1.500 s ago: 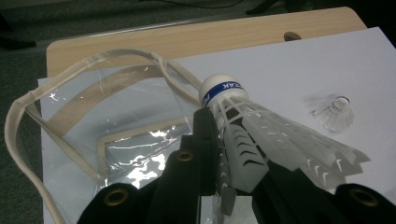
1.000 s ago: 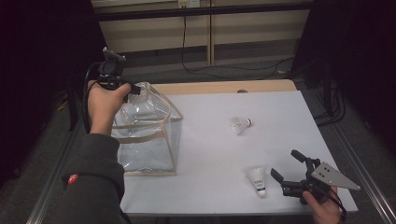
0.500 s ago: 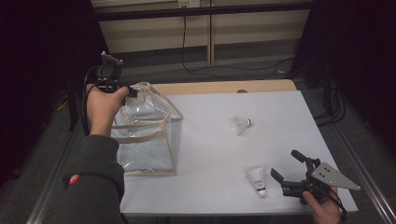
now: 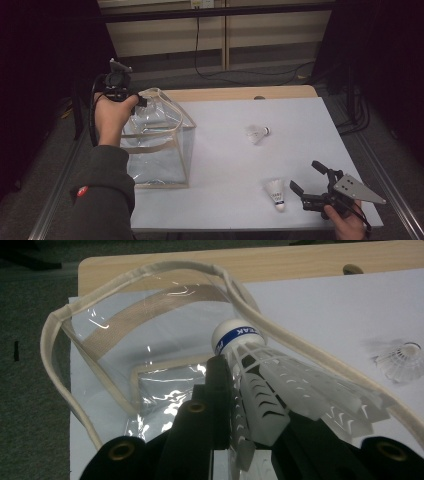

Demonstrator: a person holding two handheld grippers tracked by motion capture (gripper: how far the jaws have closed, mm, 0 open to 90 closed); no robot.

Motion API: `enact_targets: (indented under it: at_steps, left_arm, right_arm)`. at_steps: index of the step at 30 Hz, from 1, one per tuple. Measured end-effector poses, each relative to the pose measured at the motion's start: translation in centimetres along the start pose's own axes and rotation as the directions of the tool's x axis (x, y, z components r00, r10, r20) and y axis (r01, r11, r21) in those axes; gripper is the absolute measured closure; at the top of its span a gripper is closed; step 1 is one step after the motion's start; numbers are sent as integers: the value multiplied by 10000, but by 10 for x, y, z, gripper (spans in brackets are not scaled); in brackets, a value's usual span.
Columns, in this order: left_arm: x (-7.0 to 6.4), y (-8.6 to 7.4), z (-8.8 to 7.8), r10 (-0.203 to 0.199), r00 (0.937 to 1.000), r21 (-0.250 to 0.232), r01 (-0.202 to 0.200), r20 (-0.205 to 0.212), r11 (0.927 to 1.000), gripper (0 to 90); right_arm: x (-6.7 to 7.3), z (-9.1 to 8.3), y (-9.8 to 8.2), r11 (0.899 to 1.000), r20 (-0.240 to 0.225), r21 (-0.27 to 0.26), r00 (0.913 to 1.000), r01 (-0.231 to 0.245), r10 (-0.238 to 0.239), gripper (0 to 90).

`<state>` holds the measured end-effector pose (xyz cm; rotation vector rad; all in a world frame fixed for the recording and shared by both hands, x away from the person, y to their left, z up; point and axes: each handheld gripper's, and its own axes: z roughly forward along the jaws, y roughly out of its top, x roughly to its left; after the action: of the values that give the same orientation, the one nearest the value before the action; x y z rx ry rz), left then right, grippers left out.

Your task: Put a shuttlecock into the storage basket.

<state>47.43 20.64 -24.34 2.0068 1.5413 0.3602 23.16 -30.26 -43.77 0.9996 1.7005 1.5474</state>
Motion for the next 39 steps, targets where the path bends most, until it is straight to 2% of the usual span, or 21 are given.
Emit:
enact_targets:
  at_steps: [4, 10, 17, 23, 29, 36, 39]
  left_arm:
    - [3, -1, 3, -113, 9999, 36, 114, -42, 9999, 831]
    - [4, -2, 3, -89, 9998, -45, 88, -173, 10000, 786]
    - [5, -3, 1, -139, 9997, -134, 137, -193, 9998, 778]
    - [5, -2, -2, -181, 9998, -255, 181, 1, 9995, 765]
    - [1, -2, -5, -14, 9997, -330, 22, 240, 9995, 702]
    - [-9, -2, -6, 250, 9965, -264, -230, 802, 9994, 641]
    - [-14, -2, -8, 335, 9950, -391, -299, 946, 9988, 623]
  right_arm:
    - [0, 0, 0, 10000, 14, 10, 10000, 5, -5, 24]
    - [0, 0, 0, 10000, -13, -14, 10000, -2, 2, 24]
    - [1, 0, 0, 10000, -39, -19, 10000, -10, 10, 24]
    - [0, 0, 0, 10000, 0, -4, 10000, 18, -18, 23]
    - [0, 0, 0, 10000, 2, -8, 10000, 3, -3, 23]
    - [1, 0, 0, 10000, -24, -17, 10000, -28, 28, 24]
    - [1, 0, 0, 10000, -31, -6, 10000, -16, 16, 24]
